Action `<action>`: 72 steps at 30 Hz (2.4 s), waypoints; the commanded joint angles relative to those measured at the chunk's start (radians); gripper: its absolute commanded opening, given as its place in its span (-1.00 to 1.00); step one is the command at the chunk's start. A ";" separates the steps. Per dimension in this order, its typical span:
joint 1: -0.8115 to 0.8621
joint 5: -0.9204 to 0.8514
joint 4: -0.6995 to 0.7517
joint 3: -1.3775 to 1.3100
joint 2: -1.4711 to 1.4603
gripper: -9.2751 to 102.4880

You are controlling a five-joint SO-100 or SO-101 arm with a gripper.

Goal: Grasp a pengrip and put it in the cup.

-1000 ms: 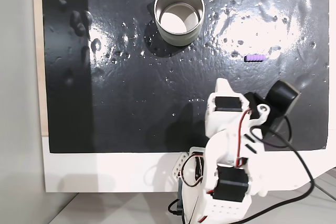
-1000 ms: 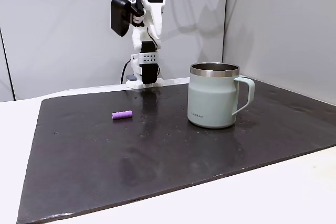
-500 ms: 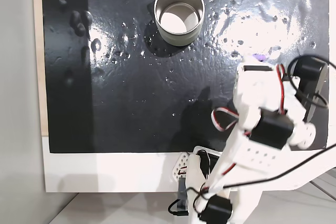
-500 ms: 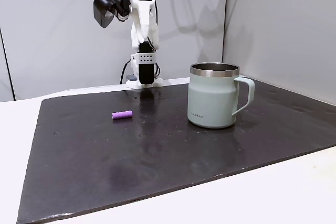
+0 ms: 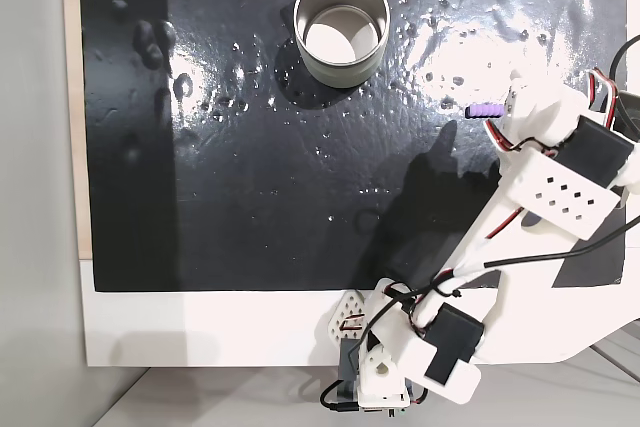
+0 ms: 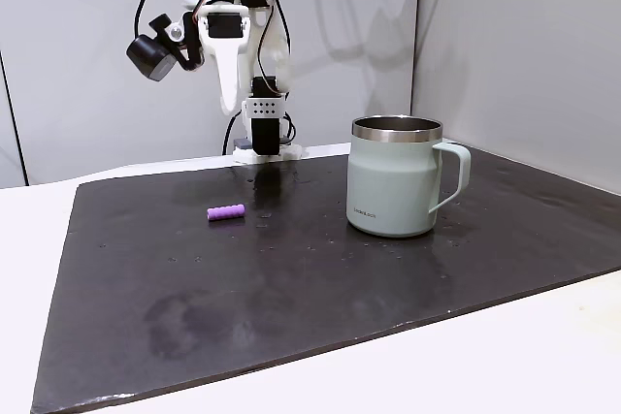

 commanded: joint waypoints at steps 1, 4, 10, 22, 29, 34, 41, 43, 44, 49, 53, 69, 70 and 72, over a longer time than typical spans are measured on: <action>0.002 -0.014 -0.017 -0.066 -0.034 -0.33; -0.011 -0.012 -0.040 -0.060 -0.083 -0.33; -0.006 -0.015 -0.071 -0.058 -0.198 -0.35; 0.021 -0.035 -0.095 -0.147 -0.385 -0.37; 0.044 -0.037 -0.021 -0.357 -0.563 -0.38; 0.057 -0.037 0.020 -0.500 -0.692 -0.39; 0.035 -0.034 0.017 -0.509 -0.735 -0.40; 0.032 -0.035 0.014 -0.511 -0.750 -0.41; 0.031 -0.037 0.012 -0.520 -0.761 -0.42; 0.017 -0.035 0.018 -0.552 -0.788 -0.56; 0.000 -0.023 0.021 -0.551 -0.788 -0.71; -0.044 -0.009 0.028 -0.261 -0.364 -0.83; -0.044 -0.011 0.029 -0.229 -0.307 -0.83; -0.044 -0.015 0.031 -0.167 -0.189 -0.83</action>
